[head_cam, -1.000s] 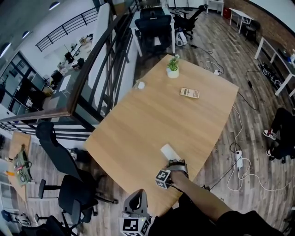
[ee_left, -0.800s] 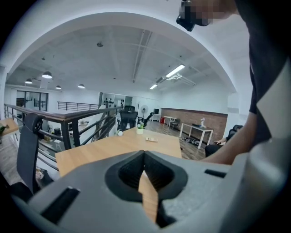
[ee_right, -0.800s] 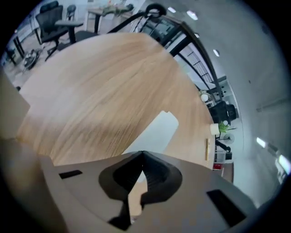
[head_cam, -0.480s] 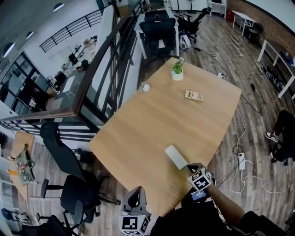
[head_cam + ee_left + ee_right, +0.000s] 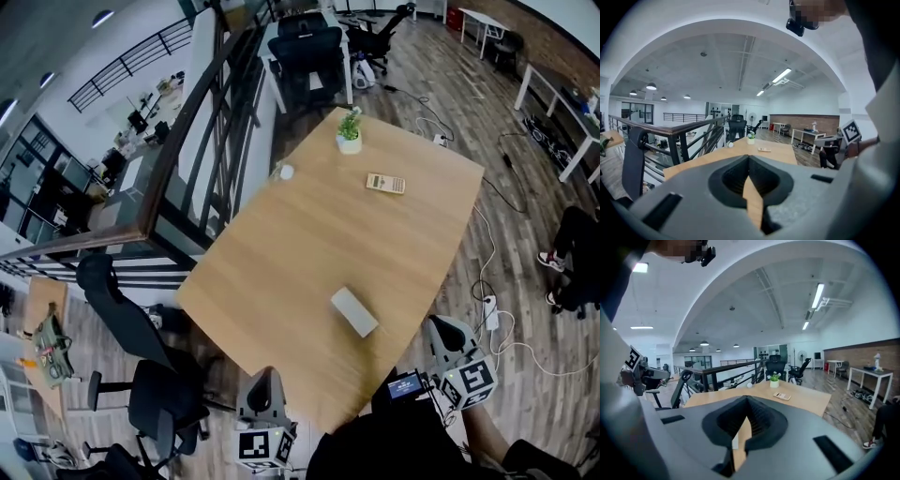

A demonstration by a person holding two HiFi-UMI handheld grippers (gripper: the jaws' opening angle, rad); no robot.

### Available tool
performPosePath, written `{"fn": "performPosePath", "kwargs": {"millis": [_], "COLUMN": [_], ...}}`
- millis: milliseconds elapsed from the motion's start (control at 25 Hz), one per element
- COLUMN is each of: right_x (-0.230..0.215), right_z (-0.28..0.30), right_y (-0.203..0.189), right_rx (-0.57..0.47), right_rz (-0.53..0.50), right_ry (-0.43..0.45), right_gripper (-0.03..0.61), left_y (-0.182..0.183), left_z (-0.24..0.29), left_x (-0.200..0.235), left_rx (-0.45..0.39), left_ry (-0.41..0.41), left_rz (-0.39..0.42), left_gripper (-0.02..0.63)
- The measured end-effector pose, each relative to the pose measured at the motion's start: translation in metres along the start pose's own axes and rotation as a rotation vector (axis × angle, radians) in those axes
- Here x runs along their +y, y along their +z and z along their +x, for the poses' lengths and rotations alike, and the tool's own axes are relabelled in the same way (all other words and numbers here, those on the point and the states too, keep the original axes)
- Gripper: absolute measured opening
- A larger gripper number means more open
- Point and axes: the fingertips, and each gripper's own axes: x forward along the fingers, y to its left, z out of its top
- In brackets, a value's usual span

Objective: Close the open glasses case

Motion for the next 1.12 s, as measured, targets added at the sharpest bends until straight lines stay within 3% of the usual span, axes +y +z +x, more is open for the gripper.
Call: {"fn": "performPosePath", "kwargs": {"millis": [120, 320, 1120], "right_x": [-0.006, -0.003, 0.012], "right_z": [-0.008, -0.007, 0.001], "right_y": [0.009, 0.015, 0.021], "right_rx": [0.009, -0.058, -0.057], "right_rz": [-0.01, 0.012, -0.031], "right_ry": [-0.056, -0.047, -0.018], "right_gripper": [0.014, 0.014, 0.014], "left_y": [-0.004, -0.012, -0.018], "left_z": [0.002, 0.0, -0.005], "left_x": [0.001, 0.002, 0.009], "left_rx": [-0.005, 0.015, 0.037], "left_ry": [-0.009, -0.011, 0.013], "left_rz": [0.01, 0.0, -0.012], "left_gripper": [0.0, 0.0, 0.0]}}
